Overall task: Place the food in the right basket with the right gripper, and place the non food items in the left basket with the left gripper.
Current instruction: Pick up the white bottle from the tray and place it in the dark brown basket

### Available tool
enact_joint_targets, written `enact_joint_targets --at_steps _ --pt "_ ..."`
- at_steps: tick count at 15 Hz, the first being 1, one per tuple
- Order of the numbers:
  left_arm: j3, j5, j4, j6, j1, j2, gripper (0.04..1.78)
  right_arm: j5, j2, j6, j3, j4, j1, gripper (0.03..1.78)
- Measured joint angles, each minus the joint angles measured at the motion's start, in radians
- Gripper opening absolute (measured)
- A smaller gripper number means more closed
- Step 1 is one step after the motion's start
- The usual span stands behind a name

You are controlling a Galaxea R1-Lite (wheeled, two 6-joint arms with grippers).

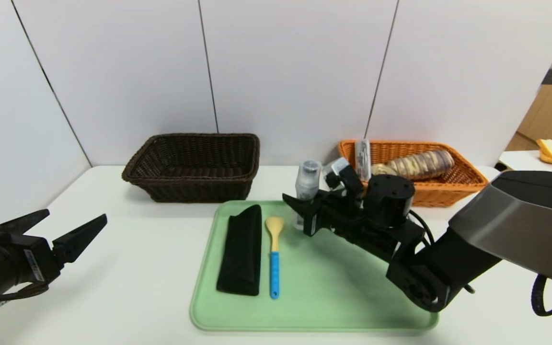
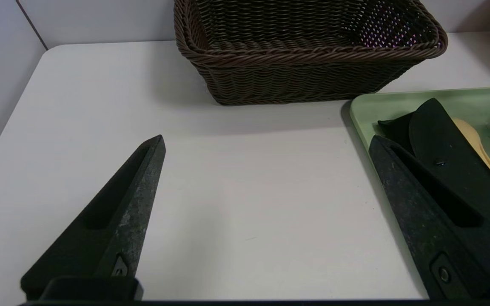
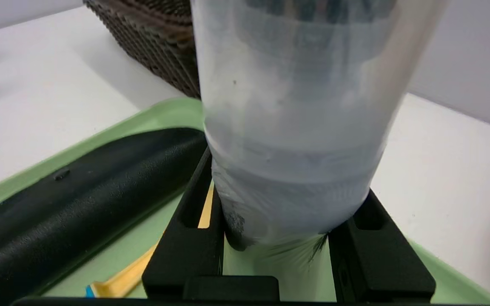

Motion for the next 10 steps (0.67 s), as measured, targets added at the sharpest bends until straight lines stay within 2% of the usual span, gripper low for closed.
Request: enact_joint_targets --at_steps 2,4,8,10 --pt "0.001 -0.001 0.0 0.0 0.0 -0.001 1.69 -0.001 -0.042 -0.002 -0.043 0.047 0.013 0.66" --pt "0.002 -0.001 0.0 0.0 0.0 -0.001 1.69 -0.001 -0.094 -0.004 -0.131 0.137 0.031 0.66" --pt "0.004 -0.001 0.0 -0.002 0.0 -0.001 1.69 -0.004 -0.149 -0.004 -0.391 0.33 0.071 0.66" --pt "0.005 -0.001 -0.001 -0.002 0.0 -0.001 1.69 -0.007 -0.126 -0.013 -0.531 0.387 0.087 0.66"
